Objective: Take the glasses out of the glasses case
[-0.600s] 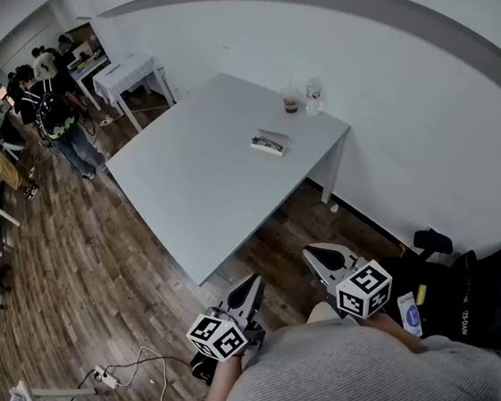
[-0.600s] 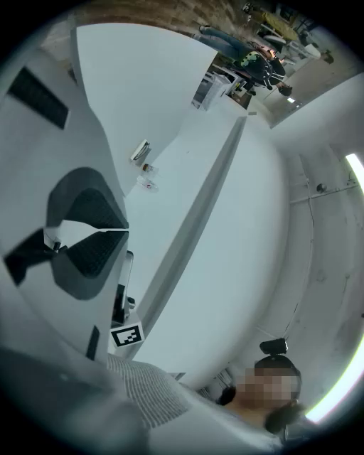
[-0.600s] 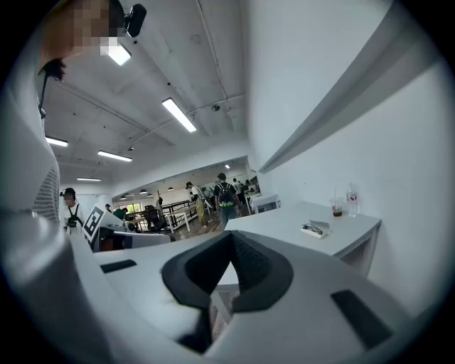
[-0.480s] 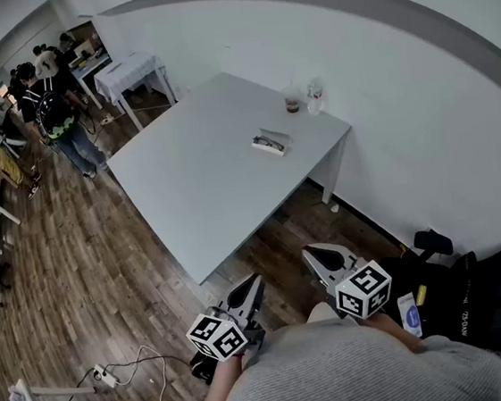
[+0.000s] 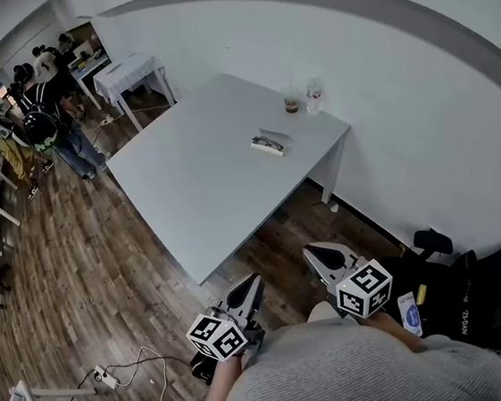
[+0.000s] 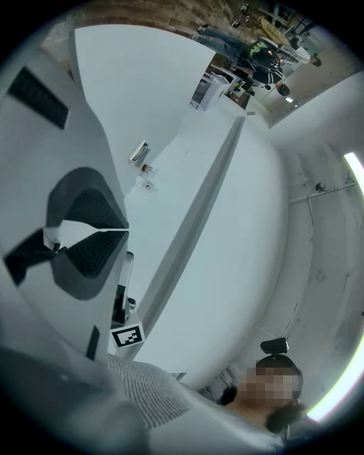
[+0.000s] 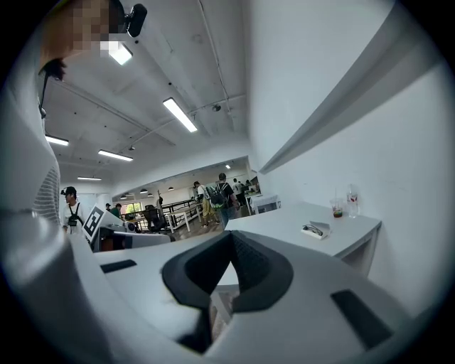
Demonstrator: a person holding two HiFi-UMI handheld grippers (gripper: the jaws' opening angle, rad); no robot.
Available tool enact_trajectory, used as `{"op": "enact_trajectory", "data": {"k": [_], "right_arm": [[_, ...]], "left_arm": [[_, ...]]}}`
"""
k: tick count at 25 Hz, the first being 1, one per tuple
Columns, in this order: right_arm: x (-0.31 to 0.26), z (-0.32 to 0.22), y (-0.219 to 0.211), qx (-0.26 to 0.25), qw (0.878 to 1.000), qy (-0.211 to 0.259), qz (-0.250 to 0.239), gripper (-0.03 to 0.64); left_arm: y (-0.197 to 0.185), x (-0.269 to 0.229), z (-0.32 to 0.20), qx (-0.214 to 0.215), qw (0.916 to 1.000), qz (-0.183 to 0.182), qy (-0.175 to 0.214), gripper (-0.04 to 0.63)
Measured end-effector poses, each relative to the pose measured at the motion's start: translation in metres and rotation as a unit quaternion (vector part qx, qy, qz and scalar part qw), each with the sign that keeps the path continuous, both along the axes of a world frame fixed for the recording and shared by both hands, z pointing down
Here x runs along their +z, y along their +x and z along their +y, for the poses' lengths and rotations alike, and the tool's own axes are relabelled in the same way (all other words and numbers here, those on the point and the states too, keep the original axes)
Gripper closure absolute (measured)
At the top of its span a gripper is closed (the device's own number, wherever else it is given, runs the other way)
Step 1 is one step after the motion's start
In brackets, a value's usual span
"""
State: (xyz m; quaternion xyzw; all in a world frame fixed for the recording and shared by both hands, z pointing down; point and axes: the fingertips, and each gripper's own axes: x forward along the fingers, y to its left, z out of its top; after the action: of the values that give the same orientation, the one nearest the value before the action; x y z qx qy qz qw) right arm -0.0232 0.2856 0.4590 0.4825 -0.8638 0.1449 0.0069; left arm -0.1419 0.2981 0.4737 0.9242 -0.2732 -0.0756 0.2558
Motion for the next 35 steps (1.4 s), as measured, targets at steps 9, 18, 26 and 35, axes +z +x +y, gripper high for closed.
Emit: {"op": "enact_trajectory", "data": {"k": [9, 18, 26, 35], "right_arm": [[-0.003, -0.002, 0.001, -0.002, 1.000, 0.004, -0.010, 0.604], [-0.015, -0.003, -0.014, -0.035, 0.998, 0.027, -0.034, 0.603], [-0.014, -0.011, -0.018, -0.026, 0.999, 0.023, -0.031, 0.603], [-0.013, -0.017, -0.018, -0.011, 0.999, 0.026, -0.032, 0.603]], "left_arm": [[0.001, 0.000, -0.003, 0.004, 1.0000, -0.002, -0.001, 0.575], [-0.002, 0.001, -0.006, 0.001, 1.0000, 0.002, 0.001, 0.575], [-0.009, 0.001, -0.015, 0.003, 1.0000, 0.005, -0.001, 0.575], [-0.017, 0.005, -0.020, 0.000, 1.0000, 0.005, -0.007, 0.575]]}}
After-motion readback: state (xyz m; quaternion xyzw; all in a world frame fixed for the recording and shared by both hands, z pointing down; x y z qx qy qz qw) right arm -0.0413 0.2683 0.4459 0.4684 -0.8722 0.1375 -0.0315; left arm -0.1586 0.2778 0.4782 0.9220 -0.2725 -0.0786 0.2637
